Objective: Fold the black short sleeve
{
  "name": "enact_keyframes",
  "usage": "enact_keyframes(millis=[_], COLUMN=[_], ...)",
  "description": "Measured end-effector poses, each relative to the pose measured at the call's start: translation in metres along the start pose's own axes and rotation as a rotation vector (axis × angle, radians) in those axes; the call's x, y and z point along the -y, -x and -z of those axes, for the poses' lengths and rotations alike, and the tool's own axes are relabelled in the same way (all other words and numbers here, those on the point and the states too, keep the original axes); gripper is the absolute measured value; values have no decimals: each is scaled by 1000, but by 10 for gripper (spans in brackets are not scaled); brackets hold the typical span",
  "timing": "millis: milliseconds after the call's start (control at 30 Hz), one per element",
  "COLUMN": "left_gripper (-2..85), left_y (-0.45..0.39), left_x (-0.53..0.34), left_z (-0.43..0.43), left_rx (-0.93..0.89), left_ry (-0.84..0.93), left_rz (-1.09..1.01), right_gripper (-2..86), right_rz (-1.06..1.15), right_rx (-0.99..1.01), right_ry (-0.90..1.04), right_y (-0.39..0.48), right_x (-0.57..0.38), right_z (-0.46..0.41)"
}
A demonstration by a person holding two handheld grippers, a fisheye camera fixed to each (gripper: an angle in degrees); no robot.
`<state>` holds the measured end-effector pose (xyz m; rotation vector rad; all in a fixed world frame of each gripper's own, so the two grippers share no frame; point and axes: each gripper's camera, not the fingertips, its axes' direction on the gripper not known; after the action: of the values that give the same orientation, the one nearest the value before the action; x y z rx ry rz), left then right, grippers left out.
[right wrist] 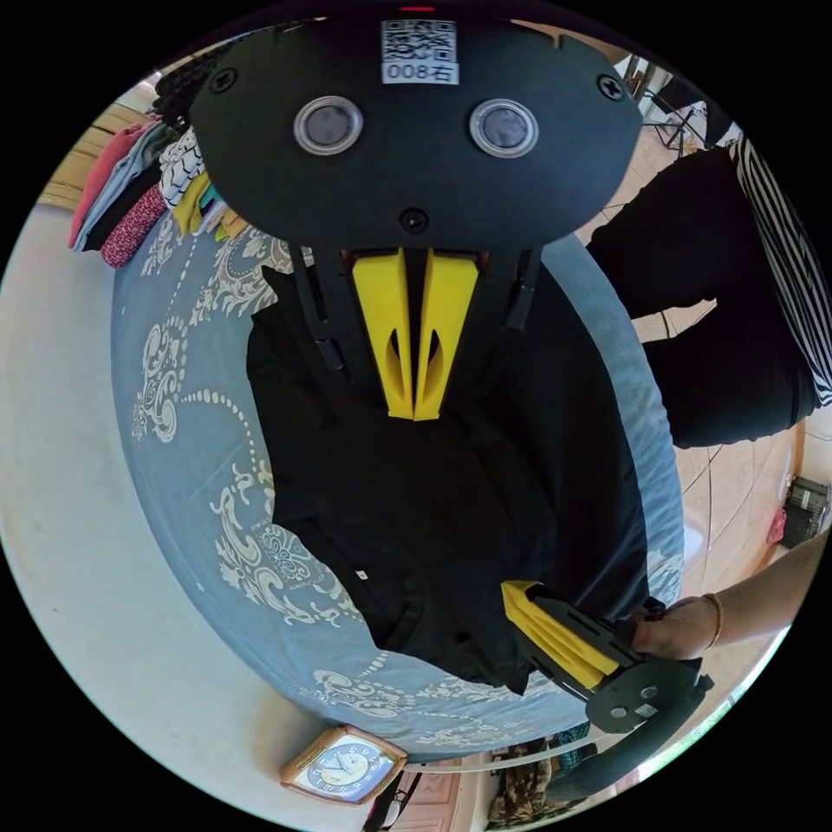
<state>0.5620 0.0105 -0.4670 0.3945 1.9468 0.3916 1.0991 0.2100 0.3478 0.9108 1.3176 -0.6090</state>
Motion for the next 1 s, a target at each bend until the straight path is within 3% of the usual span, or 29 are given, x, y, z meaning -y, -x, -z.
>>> enact_keyframes(millis=[167, 367, 733, 1000], left_gripper=[73, 75, 8, 8], left_y=[-22, -49, -30, 25], left_x=[1, -5, -19, 0], left_z=[-22, -58, -65, -21], left_rx=[-48, 50, 18, 112], left_ry=[19, 87, 59, -49], left_rz=[-100, -192, -149, -142], right_gripper=[57, 72, 3, 3], right_rz=[24, 67, 58, -10], right_rx=[75, 86, 67, -33], right_ry=[-22, -4, -13, -101], right_y=[3, 14, 0, -65], right_x=[8, 12, 10, 12], right_z=[8, 1, -14, -6])
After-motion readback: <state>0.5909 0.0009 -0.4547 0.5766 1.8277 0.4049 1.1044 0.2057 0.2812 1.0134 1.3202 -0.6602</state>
